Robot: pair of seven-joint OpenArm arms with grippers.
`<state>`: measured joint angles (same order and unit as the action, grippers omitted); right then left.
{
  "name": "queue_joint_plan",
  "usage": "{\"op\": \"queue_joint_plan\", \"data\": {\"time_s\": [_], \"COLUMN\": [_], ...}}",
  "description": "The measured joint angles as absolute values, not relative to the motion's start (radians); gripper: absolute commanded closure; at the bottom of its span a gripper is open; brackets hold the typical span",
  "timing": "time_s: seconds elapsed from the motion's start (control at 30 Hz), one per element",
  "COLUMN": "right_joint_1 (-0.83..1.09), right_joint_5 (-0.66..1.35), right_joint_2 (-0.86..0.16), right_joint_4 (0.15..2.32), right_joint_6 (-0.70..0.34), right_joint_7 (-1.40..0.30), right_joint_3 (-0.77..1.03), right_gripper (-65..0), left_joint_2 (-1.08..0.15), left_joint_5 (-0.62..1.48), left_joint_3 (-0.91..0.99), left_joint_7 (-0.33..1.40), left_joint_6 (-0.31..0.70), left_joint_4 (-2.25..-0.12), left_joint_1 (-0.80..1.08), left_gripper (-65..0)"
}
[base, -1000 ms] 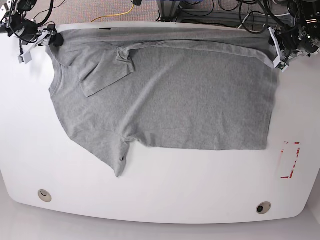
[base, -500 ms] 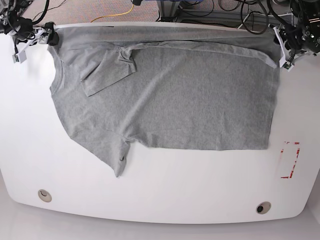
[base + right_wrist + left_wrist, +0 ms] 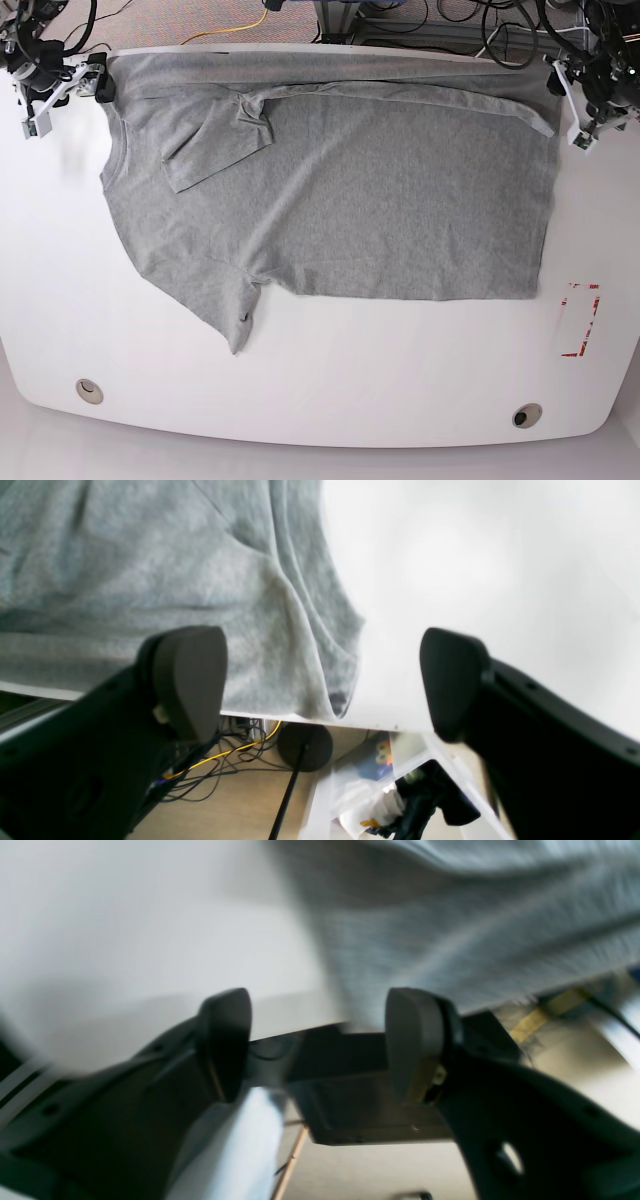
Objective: Layout the t-shirt on the table in an organized manner, then fold the t-shirt properly
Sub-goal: 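Pull the folded edge with both grippers away from the shirt body, then release the edge and move both grippers to the shirt's side edges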
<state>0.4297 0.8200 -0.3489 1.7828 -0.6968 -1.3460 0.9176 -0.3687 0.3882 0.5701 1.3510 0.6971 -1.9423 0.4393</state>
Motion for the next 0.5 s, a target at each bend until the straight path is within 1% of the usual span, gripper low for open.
{"op": "queue_joint_plan", "data": {"time_s": [0.13,0.27,0.5], "right_joint_1": [0.388,0.342,0.228], "right_joint_5": [0.813,0.817,0.783], "right_joint_2": [-0.356,-0.377,-0.393], "right_joint_4": [1.786,1.786,1.77], "right_joint_6": [-0.696,-0.697,-0.696], "right_joint_7": [-1.348,-1.346,-1.347], "right_joint_3": [0.918,0.914,0.884], "right_gripper": [-58.3,-58.3,-58.3], "left_joint_2": [-0.372,-0.38,-0.4], "left_joint_5": [0.375,0.4,0.38], "left_joint_3": [0.578,0.574,0.579], "left_joint_7": [1.405,1.394,1.41], "left_joint_6": [0.697,0.698,0.697], "left_joint_4": [-1.955,-1.956,-1.954], "left_joint_1": [0.374,0.303,0.144], "left_gripper": [-43.7,-43.6,-43.5]}}
